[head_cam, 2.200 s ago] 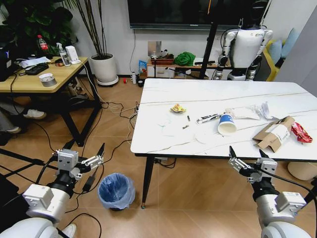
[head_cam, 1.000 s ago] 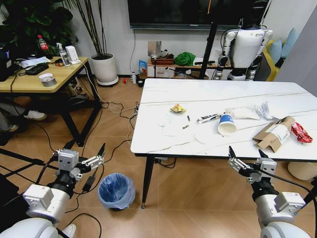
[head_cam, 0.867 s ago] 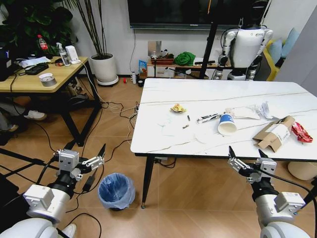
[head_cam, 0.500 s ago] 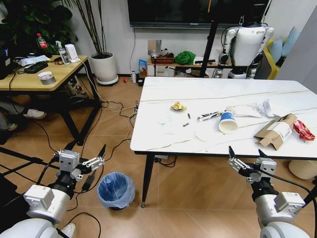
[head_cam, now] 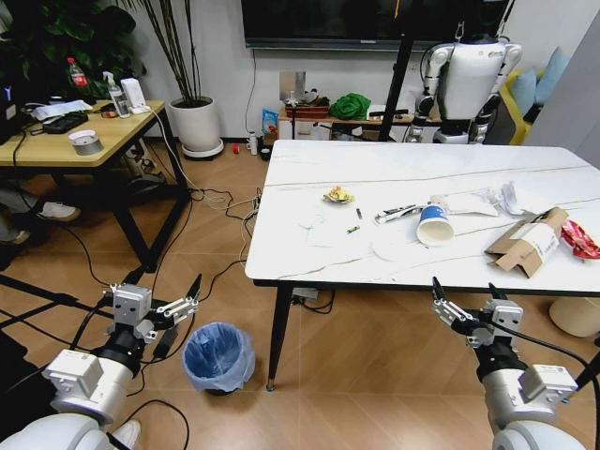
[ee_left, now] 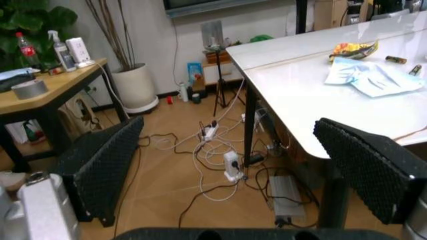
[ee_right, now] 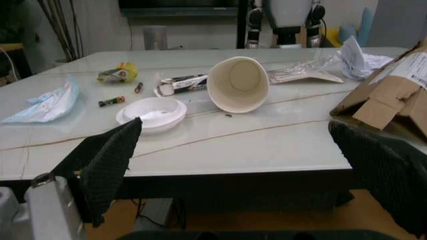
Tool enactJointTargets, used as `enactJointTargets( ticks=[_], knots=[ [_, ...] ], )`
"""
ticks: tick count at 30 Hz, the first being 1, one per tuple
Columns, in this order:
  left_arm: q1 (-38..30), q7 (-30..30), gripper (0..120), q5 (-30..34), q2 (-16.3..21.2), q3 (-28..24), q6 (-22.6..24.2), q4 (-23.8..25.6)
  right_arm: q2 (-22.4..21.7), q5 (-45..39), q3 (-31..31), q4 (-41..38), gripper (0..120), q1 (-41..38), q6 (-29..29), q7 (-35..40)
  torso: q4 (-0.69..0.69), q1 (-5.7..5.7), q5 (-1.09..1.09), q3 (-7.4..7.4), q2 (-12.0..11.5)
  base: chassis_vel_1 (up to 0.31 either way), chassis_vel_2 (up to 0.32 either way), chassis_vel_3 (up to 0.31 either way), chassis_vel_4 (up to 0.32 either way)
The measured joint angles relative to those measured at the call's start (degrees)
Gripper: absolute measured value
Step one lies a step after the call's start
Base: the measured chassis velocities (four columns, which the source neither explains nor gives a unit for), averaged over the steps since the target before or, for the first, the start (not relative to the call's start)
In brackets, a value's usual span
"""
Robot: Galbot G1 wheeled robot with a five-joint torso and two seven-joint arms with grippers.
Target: Pick up the trash bin and place the trash from the table into it.
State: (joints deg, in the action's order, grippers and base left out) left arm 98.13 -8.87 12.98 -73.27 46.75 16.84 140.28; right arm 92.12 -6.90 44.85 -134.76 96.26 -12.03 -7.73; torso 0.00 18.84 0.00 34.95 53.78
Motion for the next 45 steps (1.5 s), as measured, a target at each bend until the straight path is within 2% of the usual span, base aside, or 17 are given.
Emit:
enactJointTargets(
  ticks=[10, 16, 45],
  knots=[
    [0.0, 0.0, 100, 0.0, 0.0, 0.0, 0.0, -0.2, 0.0, 0.0, 0.0, 0.3, 100, 0.0, 0.1, -0.1, 0.0, -0.71, 0.0, -0.97, -1.7, 0.0, 0.0, 0.0, 0.0],
    [0.1, -0.1, 100, -0.2, 0.0, 0.0, -0.1, -0.4, 0.0, 0.0, 0.0, 0.7, 100, -0.1, 0.5, -0.1, 0.0, -1.82, 0.0, -2.43, -4.3, 0.0, 0.0, 0.0, 0.0],
    [-0.7, -0.1, 100, 0.0, 0.2, 0.2, 0.0, -0.5, -0.1, 0.4, -0.2, 1.1, 100, 0.4, 0.8, -0.4, 0.0, -5.05, 0.0, -6.81, -11.9, 0.0, 0.0, 0.0, 0.0]
  ],
)
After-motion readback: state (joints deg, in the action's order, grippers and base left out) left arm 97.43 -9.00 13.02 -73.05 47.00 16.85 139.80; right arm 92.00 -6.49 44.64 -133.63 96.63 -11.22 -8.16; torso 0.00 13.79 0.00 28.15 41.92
